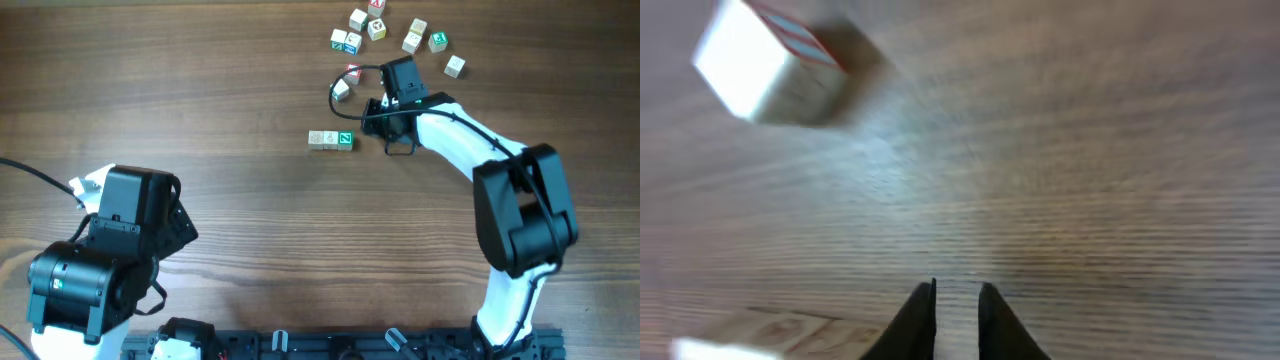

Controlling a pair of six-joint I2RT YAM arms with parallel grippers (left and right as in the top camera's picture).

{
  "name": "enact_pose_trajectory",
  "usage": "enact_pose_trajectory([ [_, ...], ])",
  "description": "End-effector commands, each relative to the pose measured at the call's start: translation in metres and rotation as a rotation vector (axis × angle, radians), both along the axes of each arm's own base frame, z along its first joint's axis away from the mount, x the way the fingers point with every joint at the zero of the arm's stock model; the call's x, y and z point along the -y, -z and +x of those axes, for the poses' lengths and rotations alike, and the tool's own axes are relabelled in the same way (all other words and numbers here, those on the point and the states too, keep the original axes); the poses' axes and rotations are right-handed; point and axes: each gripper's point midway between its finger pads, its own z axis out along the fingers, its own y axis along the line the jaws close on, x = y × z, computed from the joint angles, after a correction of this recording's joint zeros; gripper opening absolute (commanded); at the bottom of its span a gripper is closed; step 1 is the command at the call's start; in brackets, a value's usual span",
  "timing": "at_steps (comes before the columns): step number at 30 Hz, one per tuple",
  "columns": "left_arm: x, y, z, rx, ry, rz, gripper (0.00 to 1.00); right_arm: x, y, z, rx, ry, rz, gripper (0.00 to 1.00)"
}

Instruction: Form a horizontal line

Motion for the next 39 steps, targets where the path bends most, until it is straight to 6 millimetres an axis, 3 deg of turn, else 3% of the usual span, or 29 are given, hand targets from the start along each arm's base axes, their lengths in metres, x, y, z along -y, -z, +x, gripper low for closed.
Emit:
enact_pose_trajectory([
  [1, -0.004, -0.001, -0.001, 0.016, -0.032, 0.005, 1.00, -0.018, -0.061, 0.011, 0.160, -0.020, 0.013, 0.14],
  [5, -0.004, -0.001, -0.001, 0.015, -0.032, 0.005, 1.00, -0.069, -0.087, 0.006, 0.265, -0.109, 0.073, 0.05],
  [7, -0.004, -0.001, -0.001, 0.015, -0.032, 0.005, 1.00, -0.097, -0.087, 0.002, 0.302, -0.157, 0.096, 0.05],
  [12, -0.004, -0.001, -0.001, 0.016, -0.032, 0.005, 1.00, -0.158, -0.067, -0.006, 0.384, -0.222, 0.117, 0.05],
  [15, -0.004, -0.001, -0.001, 0.016, -0.032, 0.005, 1.00, -0.177, -0.055, -0.012, 0.391, -0.238, 0.130, 0.05],
  [20, -0.004, -0.001, -0.001, 0.015, -0.032, 0.005, 1.00, -0.185, -0.038, -0.019, 0.370, -0.262, 0.117, 0.05],
  [26, -0.004, -0.001, -0.001, 0.016, -0.032, 0.005, 1.00, -0.168, -0.021, -0.025, 0.324, -0.265, 0.013, 0.05],
  [32, -0.004, -0.001, -0.001, 0.015, -0.032, 0.005, 1.00, -0.172, -0.012, -0.037, 0.298, -0.327, -0.017, 0.04],
  [39, -0.004, -0.001, -0.001, 0.016, -0.032, 0.005, 1.00, -0.165, 0.008, -0.037, 0.273, -0.314, -0.064, 0.04],
])
